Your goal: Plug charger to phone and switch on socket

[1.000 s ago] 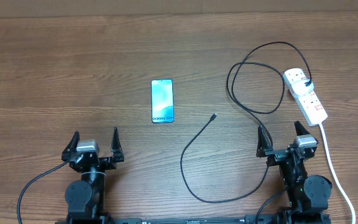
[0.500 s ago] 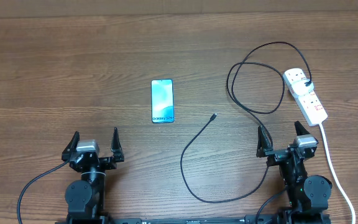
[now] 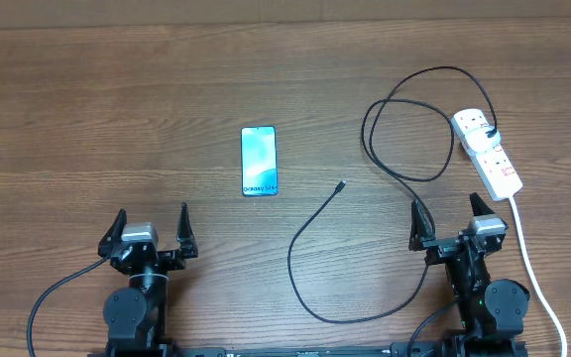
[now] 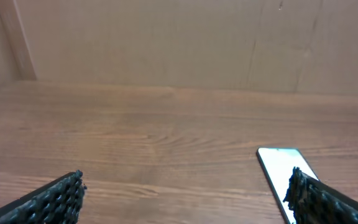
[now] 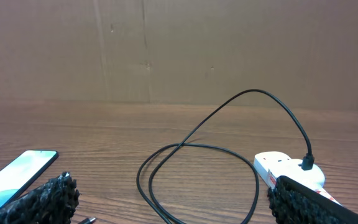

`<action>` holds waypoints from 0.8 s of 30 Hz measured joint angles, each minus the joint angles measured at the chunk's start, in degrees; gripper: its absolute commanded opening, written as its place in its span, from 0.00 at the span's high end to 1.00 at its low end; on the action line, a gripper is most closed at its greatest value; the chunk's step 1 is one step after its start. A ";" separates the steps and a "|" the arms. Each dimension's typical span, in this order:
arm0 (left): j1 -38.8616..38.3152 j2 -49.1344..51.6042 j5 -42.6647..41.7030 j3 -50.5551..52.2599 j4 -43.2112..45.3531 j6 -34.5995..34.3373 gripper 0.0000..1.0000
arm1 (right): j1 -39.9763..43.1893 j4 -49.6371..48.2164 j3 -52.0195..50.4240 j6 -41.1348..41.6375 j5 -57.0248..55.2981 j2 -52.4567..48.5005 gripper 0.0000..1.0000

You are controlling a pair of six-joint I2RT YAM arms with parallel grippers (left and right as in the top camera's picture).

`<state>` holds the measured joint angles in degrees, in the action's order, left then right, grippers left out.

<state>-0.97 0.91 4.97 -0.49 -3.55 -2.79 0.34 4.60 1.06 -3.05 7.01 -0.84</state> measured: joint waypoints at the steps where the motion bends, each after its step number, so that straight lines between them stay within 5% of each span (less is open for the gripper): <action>1: 0.02 0.00 -0.09 0.02 1.49 -0.02 0.00 | 0.00 0.04 0.00 0.02 0.00 0.00 0.00; 14: 0.11 -0.11 -12.55 -0.11 37.00 -0.20 0.00 | -0.02 0.02 0.00 0.02 -0.02 0.00 0.00; 24: 0.13 5.29 -12.37 -16.22 34.60 -0.20 0.00 | -0.02 0.02 0.00 0.04 -0.02 0.00 0.00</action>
<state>-0.84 6.20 -7.40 -16.71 31.05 -2.98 0.32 4.62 1.06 -3.01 6.98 -0.84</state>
